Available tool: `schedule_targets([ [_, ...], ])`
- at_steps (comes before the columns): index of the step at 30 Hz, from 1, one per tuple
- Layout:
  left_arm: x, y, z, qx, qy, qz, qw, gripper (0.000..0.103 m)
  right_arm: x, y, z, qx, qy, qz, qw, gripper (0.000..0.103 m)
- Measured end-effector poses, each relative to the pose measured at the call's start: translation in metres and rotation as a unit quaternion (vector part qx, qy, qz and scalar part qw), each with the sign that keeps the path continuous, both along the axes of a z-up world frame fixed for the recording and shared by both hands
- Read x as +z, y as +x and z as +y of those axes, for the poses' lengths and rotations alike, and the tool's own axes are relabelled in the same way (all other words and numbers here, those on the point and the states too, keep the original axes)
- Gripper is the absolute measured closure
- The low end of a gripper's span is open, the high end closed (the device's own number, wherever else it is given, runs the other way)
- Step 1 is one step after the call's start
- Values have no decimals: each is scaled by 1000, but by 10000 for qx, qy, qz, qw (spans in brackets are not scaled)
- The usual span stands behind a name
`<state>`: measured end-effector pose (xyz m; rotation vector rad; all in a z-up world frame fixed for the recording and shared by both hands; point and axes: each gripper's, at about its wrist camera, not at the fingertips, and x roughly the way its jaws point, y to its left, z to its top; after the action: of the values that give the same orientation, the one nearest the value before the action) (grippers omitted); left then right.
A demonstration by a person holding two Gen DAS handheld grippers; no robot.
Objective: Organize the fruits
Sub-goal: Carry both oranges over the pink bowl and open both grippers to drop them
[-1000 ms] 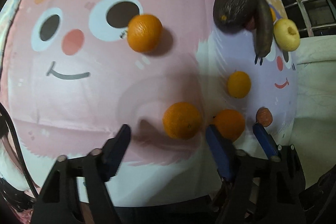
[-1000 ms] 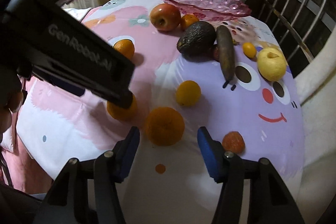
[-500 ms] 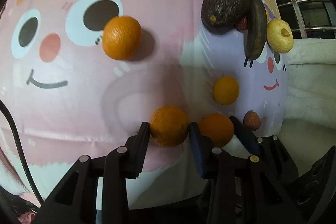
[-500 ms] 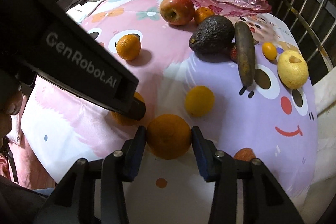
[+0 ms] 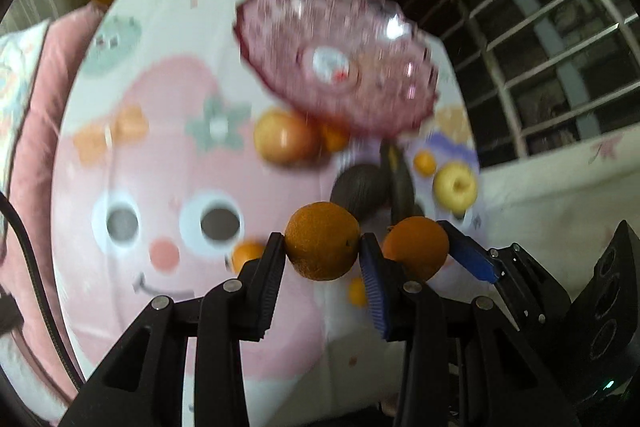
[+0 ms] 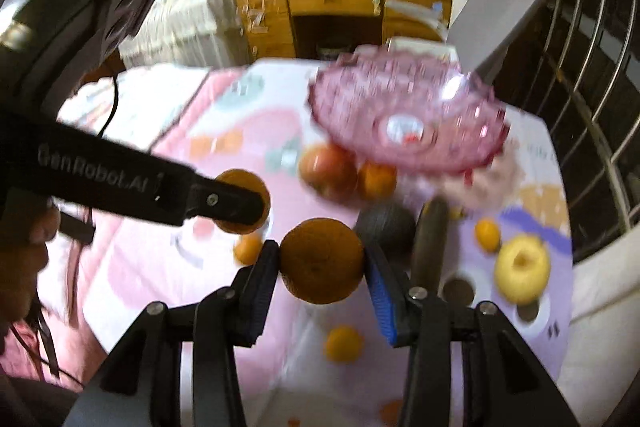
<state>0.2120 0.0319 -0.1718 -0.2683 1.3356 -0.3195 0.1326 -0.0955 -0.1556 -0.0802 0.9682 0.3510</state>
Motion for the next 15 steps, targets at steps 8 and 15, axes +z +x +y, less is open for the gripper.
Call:
schedule_targets([
  [8, 17, 58, -12, 265, -109, -783, 9965, 66, 21, 68, -22, -435, 308, -575, 9969, 59],
  [15, -14, 94, -32, 295, -113, -799, 9963, 66, -9, 115, -44, -861, 275, -241, 9956, 59],
])
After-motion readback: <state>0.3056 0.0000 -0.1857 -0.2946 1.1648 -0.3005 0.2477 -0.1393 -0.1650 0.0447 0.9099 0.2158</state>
